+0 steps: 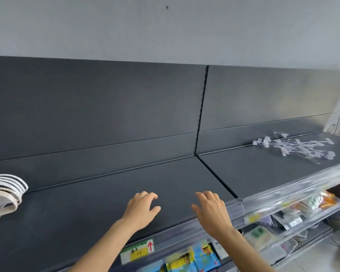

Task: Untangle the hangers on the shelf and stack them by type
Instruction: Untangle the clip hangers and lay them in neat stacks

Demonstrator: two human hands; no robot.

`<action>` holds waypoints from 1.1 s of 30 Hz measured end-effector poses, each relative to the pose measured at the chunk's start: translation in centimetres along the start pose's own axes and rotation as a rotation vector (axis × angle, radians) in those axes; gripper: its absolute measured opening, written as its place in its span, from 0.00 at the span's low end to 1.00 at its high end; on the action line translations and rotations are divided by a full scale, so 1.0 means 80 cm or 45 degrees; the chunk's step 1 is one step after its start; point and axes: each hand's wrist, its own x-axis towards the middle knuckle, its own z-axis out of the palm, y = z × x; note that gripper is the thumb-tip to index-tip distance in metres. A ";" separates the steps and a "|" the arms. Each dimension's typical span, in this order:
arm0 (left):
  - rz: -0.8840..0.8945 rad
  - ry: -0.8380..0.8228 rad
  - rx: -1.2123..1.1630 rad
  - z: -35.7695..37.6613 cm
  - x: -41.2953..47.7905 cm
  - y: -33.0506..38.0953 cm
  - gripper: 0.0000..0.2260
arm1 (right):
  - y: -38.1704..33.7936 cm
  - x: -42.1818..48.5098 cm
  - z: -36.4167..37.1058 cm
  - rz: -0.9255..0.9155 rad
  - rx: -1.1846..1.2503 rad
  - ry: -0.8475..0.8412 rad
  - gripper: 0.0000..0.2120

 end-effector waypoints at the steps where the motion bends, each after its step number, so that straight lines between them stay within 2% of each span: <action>1: 0.022 -0.005 -0.008 0.006 0.012 0.016 0.18 | 0.018 0.000 -0.006 0.037 0.004 0.003 0.22; 8: 0.178 -0.056 -0.069 0.060 0.106 0.124 0.17 | 0.144 0.014 -0.029 0.224 0.008 0.048 0.21; 21: 0.414 -0.139 -0.104 0.135 0.317 0.318 0.17 | 0.363 0.124 -0.090 0.463 -0.027 0.160 0.22; 33: 0.393 -0.117 -0.088 0.206 0.419 0.404 0.16 | 0.528 0.201 -0.110 0.459 -0.001 0.151 0.21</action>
